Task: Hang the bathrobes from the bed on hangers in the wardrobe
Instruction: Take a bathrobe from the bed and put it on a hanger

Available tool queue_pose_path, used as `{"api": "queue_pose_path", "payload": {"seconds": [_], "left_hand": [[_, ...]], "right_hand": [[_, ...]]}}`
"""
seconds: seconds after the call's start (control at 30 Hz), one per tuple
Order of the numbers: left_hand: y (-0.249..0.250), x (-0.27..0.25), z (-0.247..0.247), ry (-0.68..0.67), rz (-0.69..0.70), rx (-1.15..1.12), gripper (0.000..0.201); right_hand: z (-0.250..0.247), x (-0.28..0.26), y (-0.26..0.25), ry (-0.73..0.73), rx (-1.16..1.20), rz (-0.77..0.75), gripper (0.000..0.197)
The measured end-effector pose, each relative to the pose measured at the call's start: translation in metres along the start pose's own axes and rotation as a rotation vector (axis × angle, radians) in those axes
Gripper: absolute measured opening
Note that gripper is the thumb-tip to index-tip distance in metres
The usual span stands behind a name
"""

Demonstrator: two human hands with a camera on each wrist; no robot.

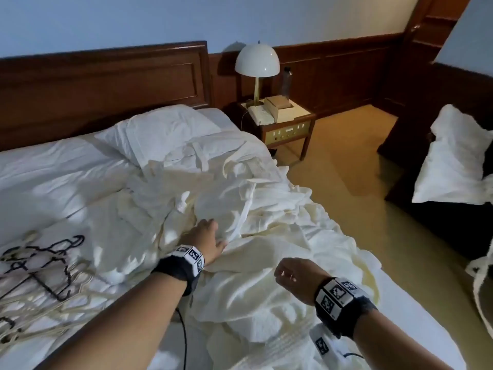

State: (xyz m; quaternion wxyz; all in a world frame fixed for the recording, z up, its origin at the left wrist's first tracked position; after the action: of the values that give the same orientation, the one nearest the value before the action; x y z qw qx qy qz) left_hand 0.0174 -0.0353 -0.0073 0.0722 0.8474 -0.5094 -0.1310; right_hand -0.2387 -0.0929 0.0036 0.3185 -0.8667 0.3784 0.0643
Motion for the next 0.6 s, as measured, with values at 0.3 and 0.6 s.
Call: {"api": "queue_pose_path", "payload": {"seconds": [0.3, 0.6], "left_hand": [[0.04, 0.074, 0.028, -0.027, -0.078, 0.142, 0.038], [-0.001, -0.08, 0.085, -0.242, 0.388, 0.198, 0.02]], "right_hand": [[-0.029, 0.063, 0.035, -0.041, 0.032, -0.094, 0.008], [-0.027, 0.138, -0.005, 0.148, -0.106, -0.114, 0.077]]}}
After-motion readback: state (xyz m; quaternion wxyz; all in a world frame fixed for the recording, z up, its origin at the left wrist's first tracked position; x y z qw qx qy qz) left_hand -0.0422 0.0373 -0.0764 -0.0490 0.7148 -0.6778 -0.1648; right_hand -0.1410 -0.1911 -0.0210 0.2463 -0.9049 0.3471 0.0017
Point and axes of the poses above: each hand's wrist, its own x-axis towards the middle knuckle, its own z-axis out of the palm, y = z × x, the point moved 4 cm from there along x, towards the middle knuckle, and after that the axes turned 2 degrees about y, right-handed, at the moved point
